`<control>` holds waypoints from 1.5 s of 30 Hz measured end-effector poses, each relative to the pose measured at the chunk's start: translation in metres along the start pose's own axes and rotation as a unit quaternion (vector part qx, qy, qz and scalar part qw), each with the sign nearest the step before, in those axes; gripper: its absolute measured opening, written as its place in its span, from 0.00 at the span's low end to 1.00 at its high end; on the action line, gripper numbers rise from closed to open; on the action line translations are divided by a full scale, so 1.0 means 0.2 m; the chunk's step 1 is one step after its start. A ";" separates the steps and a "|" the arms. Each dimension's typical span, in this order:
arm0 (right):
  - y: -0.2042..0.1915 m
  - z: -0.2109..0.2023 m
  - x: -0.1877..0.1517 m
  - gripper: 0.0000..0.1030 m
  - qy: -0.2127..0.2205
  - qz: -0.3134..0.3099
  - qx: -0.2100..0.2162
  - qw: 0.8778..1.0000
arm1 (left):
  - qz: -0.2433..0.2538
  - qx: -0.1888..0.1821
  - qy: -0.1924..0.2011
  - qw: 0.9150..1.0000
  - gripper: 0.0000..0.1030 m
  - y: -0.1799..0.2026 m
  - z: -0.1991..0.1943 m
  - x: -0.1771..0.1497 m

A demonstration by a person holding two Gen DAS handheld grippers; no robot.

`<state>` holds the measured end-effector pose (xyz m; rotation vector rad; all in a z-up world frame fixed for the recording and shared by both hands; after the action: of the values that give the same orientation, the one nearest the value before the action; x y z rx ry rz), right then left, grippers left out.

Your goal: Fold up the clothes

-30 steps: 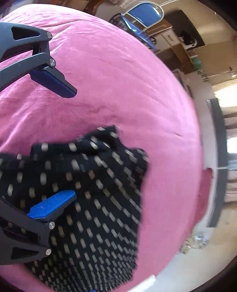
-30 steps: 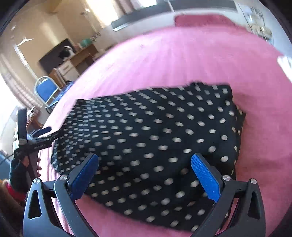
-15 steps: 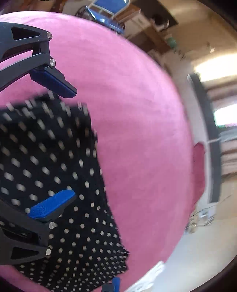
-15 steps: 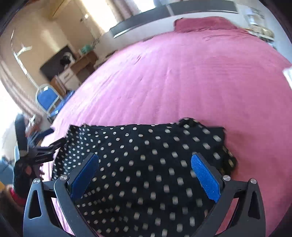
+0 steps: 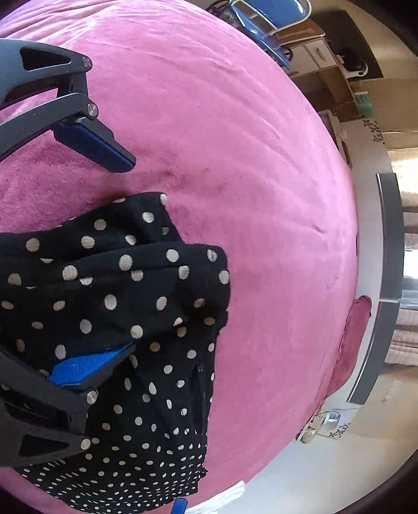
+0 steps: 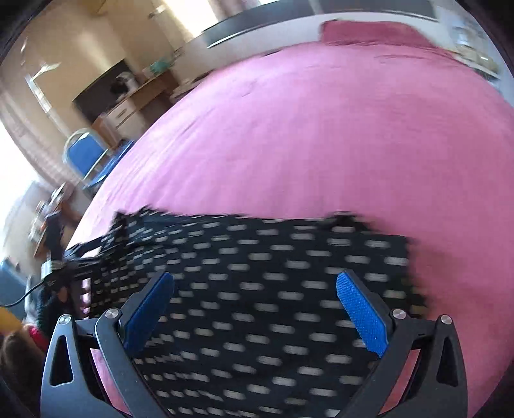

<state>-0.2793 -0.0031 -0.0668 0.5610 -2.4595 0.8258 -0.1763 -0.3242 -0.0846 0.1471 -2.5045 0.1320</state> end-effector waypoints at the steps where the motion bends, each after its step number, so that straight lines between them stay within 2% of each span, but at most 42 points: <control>1: -0.09 0.07 0.02 1.00 -0.013 -0.023 0.001 1.000 | -0.002 0.000 0.001 1.000 1.00 0.02 0.01 0.01; 2: -0.15 0.10 0.02 1.00 -0.022 -0.041 -0.002 0.999 | -0.005 0.000 0.002 1.000 1.00 0.03 0.02 0.03; 3: -0.19 0.15 0.02 1.00 -0.034 -0.059 -0.024 0.997 | -0.009 -0.005 0.001 1.000 1.00 0.03 0.02 0.03; 5: -0.25 0.29 0.01 1.00 -0.071 -0.096 -0.096 0.988 | -0.016 -0.017 -0.002 1.000 1.00 0.02 0.01 0.02; 8: -0.23 0.46 -0.04 1.00 -0.115 -0.099 -0.146 0.978 | -0.027 -0.043 0.011 0.999 1.00 -0.01 -0.07 0.05; 12: -0.18 0.43 -0.03 1.00 -0.100 -0.059 -0.125 0.985 | -0.031 -0.018 0.075 0.997 1.00 -0.07 -0.25 0.14; 14: -0.17 0.42 -0.02 1.00 -0.096 -0.052 -0.120 0.987 | -0.002 -0.024 0.083 0.996 1.00 0.02 -0.29 0.19; 17: -0.17 0.43 -0.03 1.00 -0.098 -0.061 -0.138 0.984 | 0.076 -0.025 0.048 0.996 1.00 0.28 -0.18 0.25; 21: -0.15 0.41 -0.03 1.00 -0.102 -0.040 -0.136 0.985 | 0.140 0.000 -0.010 0.990 1.00 0.50 0.12 0.24; 22: -0.14 0.41 -0.02 1.00 -0.107 -0.036 -0.129 0.985 | 0.132 0.000 -0.011 0.991 1.00 0.49 0.15 0.24; 24: -0.15 0.36 0.02 1.00 -0.110 -0.036 -0.100 0.988 | 0.083 0.005 0.001 0.997 1.00 0.39 0.12 0.28; 26: -0.15 0.27 0.07 1.00 -0.075 -0.026 -0.069 0.995 | 0.034 0.012 0.015 0.999 1.00 0.29 0.09 0.30; 28: -0.14 0.17 0.13 1.00 -0.031 -0.013 -0.071 0.997 | -0.026 -0.002 0.027 0.999 1.00 0.17 0.04 0.29; 30: -0.15 0.16 0.15 1.00 -0.026 -0.012 -0.074 0.997 | -0.051 -0.006 0.041 0.998 1.00 0.10 -0.01 0.25; 34: -0.23 0.25 0.13 1.00 -0.052 -0.046 -0.087 0.994 | -0.054 -0.010 0.063 0.997 1.00 0.06 -0.15 0.11; 35: -0.27 0.27 0.09 1.00 -0.062 -0.064 -0.106 0.990 | -0.053 -0.013 0.066 0.996 1.00 0.05 -0.18 0.07; 37: -0.26 0.33 0.08 1.00 -0.080 -0.101 -0.188 0.974 | -0.041 -0.021 0.072 0.996 1.00 0.02 -0.26 0.01; 38: -0.25 0.35 0.09 1.00 -0.083 -0.108 -0.211 0.968 | -0.032 -0.022 0.076 0.996 1.00 0.01 -0.32 -0.04; 40: -0.22 0.37 0.13 1.00 -0.079 -0.096 -0.220 0.967 | -0.009 -0.023 0.079 0.997 1.00 0.02 -0.37 -0.12; 43: -0.20 0.31 0.18 1.00 -0.055 -0.063 -0.216 0.973 | -0.005 -0.026 0.081 0.996 1.00 0.03 -0.41 -0.19; 45: -0.22 0.31 0.20 1.00 -0.049 -0.067 -0.215 0.973 | -0.011 -0.031 0.079 0.996 1.00 0.03 -0.39 -0.20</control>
<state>-0.3078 -0.0838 -0.0686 0.6055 -2.5478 0.2023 -0.0994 -0.3057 -0.0461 0.1331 -2.3458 0.0548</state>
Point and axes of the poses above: each gripper's, at about its wrist camera, not at the fingertips, and z roughly the way its jaws point, y to its right, x to its top, the point moved 5 cm from there along z, roughly the way its jaws point, and after that the axes turned 6 degrees about x, right-handed, at the moved point
